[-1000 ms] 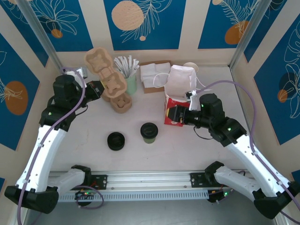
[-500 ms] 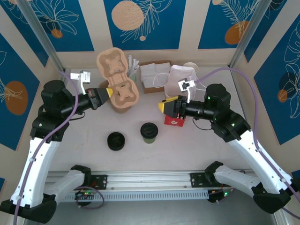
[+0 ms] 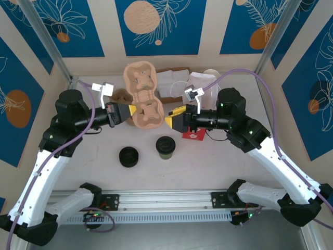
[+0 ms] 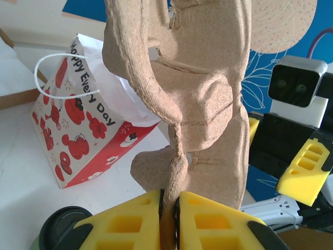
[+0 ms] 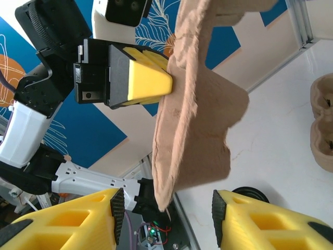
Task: Pack the takeout coffee
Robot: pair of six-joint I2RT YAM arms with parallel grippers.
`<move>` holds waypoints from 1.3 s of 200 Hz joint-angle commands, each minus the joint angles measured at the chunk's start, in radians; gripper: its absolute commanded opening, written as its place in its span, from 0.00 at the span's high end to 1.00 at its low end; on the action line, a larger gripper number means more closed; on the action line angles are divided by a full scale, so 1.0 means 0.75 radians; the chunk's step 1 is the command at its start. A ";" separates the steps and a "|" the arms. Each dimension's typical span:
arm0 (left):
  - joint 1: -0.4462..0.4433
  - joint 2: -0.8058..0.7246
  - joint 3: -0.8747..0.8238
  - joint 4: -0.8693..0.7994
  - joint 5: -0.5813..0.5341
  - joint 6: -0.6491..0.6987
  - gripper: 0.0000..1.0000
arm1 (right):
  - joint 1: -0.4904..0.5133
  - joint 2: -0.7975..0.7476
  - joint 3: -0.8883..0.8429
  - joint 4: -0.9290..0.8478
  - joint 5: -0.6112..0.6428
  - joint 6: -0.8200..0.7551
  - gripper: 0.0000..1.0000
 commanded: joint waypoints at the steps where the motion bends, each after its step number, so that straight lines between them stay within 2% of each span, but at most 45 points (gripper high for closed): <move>1: -0.047 0.020 0.016 0.048 0.003 0.048 0.86 | 0.016 0.016 0.059 0.012 -0.039 -0.039 0.51; 34: -0.102 0.054 0.040 0.034 -0.029 0.073 0.86 | 0.023 0.040 0.080 -0.004 -0.035 -0.048 0.54; 53: -0.117 0.064 0.040 0.035 -0.039 0.073 0.86 | 0.024 0.037 0.079 -0.008 -0.034 -0.056 0.62; 87: -0.127 0.076 0.039 0.041 -0.048 0.073 0.86 | 0.025 0.025 0.070 -0.010 -0.024 -0.061 0.68; 113: -0.136 0.081 0.043 0.044 -0.050 0.076 0.86 | 0.026 0.023 0.067 -0.031 -0.006 -0.068 0.80; 130: -0.138 0.084 0.044 0.045 -0.049 0.077 0.86 | 0.026 0.019 0.065 -0.037 0.010 -0.069 0.92; 140: -0.139 0.082 0.044 0.044 -0.054 0.080 0.83 | 0.026 0.015 0.068 -0.048 0.032 -0.067 1.00; 156: -0.143 0.077 0.044 0.045 -0.071 0.093 0.64 | 0.024 0.001 0.073 -0.082 0.097 -0.063 1.00; 200: -0.164 0.060 0.122 0.003 -0.177 0.284 0.43 | -0.007 -0.030 0.145 -0.283 0.265 -0.021 1.00; 237: -0.231 0.118 0.277 -0.060 -0.245 0.587 0.37 | -0.090 -0.028 0.224 -0.483 0.300 0.060 1.00; 260: -0.279 0.184 0.368 -0.101 -0.258 0.739 0.39 | -0.131 0.003 0.274 -0.592 0.279 0.107 1.00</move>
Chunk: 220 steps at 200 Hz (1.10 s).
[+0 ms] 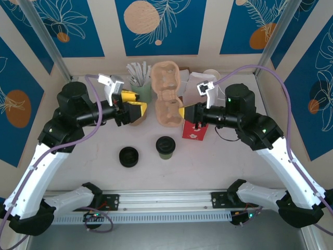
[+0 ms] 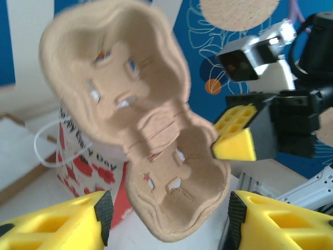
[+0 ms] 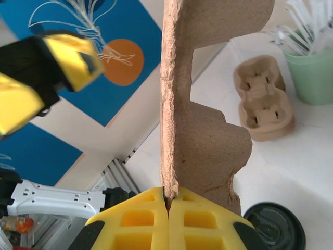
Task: Pack the takeout coffee
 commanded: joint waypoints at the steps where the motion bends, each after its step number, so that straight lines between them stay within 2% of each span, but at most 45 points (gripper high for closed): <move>1: -0.049 0.057 0.096 -0.056 -0.046 0.246 0.39 | -0.035 0.010 0.073 -0.173 0.014 0.071 1.00; 34: -0.088 0.182 0.240 -0.117 0.003 0.419 0.38 | -0.072 0.041 0.137 -0.281 -0.050 0.118 1.00; 54: -0.101 0.274 0.337 -0.194 0.098 0.561 0.34 | -0.092 0.052 0.162 -0.304 -0.099 0.145 1.00; 87: -0.109 0.363 0.387 -0.261 0.170 0.747 0.27 | -0.099 0.091 0.168 -0.316 -0.142 0.174 1.00; 118: -0.118 0.423 0.397 -0.350 0.150 0.944 0.18 | -0.099 0.142 0.181 -0.313 -0.212 0.193 1.00; 132: -0.122 0.453 0.401 -0.390 0.139 1.017 0.17 | -0.099 0.160 0.181 -0.313 -0.229 0.192 1.00; 186: -0.132 0.536 0.404 -0.455 0.051 1.089 0.18 | -0.093 0.202 0.171 -0.258 -0.283 0.188 1.00; 220: -0.142 0.566 0.410 -0.446 -0.052 1.078 0.26 | -0.081 0.220 0.187 -0.263 -0.287 0.180 1.00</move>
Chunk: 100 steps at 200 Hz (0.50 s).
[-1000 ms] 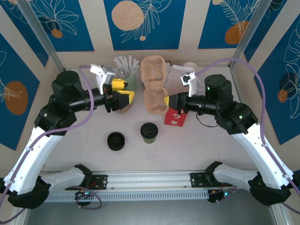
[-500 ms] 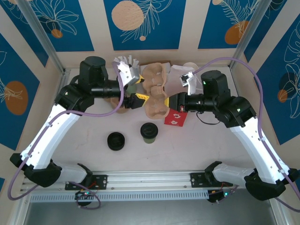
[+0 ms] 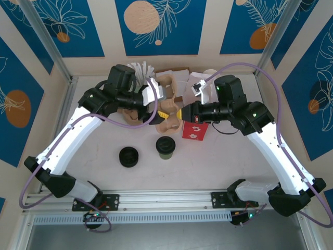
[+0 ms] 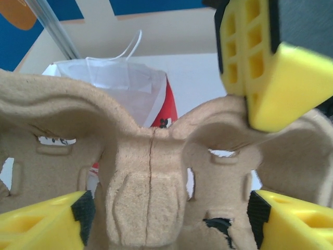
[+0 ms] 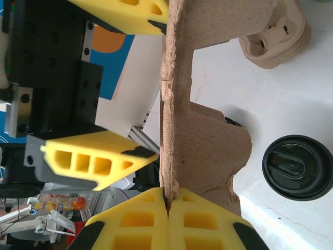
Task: Pack the takeout coffee
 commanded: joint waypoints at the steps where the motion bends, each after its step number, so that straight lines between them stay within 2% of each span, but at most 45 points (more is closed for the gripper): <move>1: -0.020 0.012 0.045 -0.019 -0.074 0.037 0.26 | 0.009 0.016 0.041 0.014 -0.052 0.006 1.00; 29: -0.031 0.027 0.044 0.021 -0.098 0.018 0.35 | 0.016 0.020 0.040 0.014 -0.046 0.008 1.00; 100: -0.062 0.064 0.054 0.030 -0.118 0.040 0.47 | 0.027 0.017 0.027 0.006 -0.023 0.006 1.00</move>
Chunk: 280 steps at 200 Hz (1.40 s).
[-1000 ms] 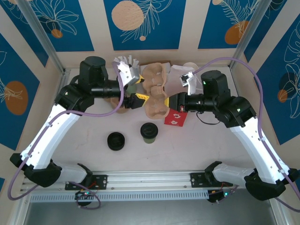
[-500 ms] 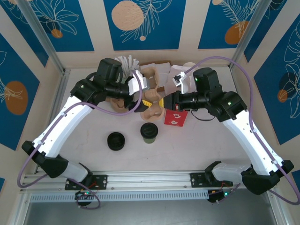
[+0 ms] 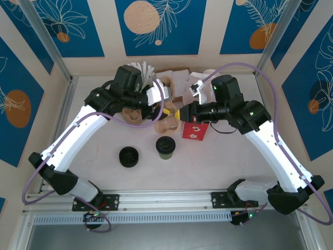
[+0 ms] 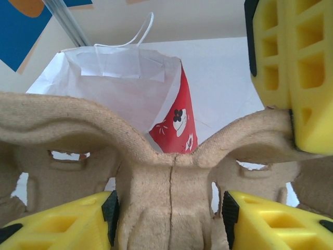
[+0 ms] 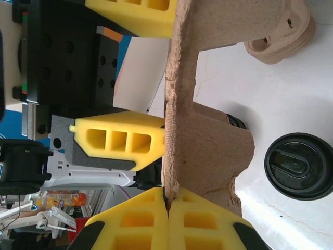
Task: Pack the takeout coffee
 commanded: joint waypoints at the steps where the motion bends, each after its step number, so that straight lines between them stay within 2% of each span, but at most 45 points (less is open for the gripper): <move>1: -0.021 0.015 0.041 0.008 -0.005 0.020 0.47 | 0.010 -0.006 0.027 0.003 -0.015 0.006 1.00; 26: -0.022 0.014 0.041 0.017 -0.041 0.011 0.53 | 0.006 -0.013 0.027 -0.004 0.007 -0.005 1.00; 48: -0.021 0.017 0.045 0.033 -0.045 -0.007 0.56 | 0.002 -0.017 0.033 -0.020 0.029 -0.013 0.93; 80: -0.021 0.031 0.065 0.069 -0.031 -0.052 0.61 | -0.030 -0.041 0.025 -0.046 0.067 -0.019 0.77; 118: -0.021 0.070 0.121 0.071 -0.033 -0.086 0.61 | -0.160 -0.119 -0.017 -0.085 0.123 -0.017 0.62; 134: -0.021 0.084 0.141 0.071 -0.036 -0.092 0.61 | -0.249 -0.151 -0.018 -0.142 0.215 -0.016 0.58; 169: -0.022 0.108 0.175 0.089 -0.035 -0.116 0.60 | -0.492 -0.158 -0.034 -0.216 0.404 -0.013 0.57; 192: -0.022 0.121 0.194 0.109 -0.021 -0.147 0.60 | -0.623 -0.096 -0.046 -0.198 0.413 -0.034 0.57; 228: -0.022 0.151 0.244 0.108 0.001 -0.184 0.60 | -0.693 0.040 -0.043 -0.145 0.438 -0.079 0.56; 280: -0.022 0.182 0.283 0.128 0.032 -0.219 0.60 | -0.696 0.172 -0.039 -0.105 0.500 -0.117 0.52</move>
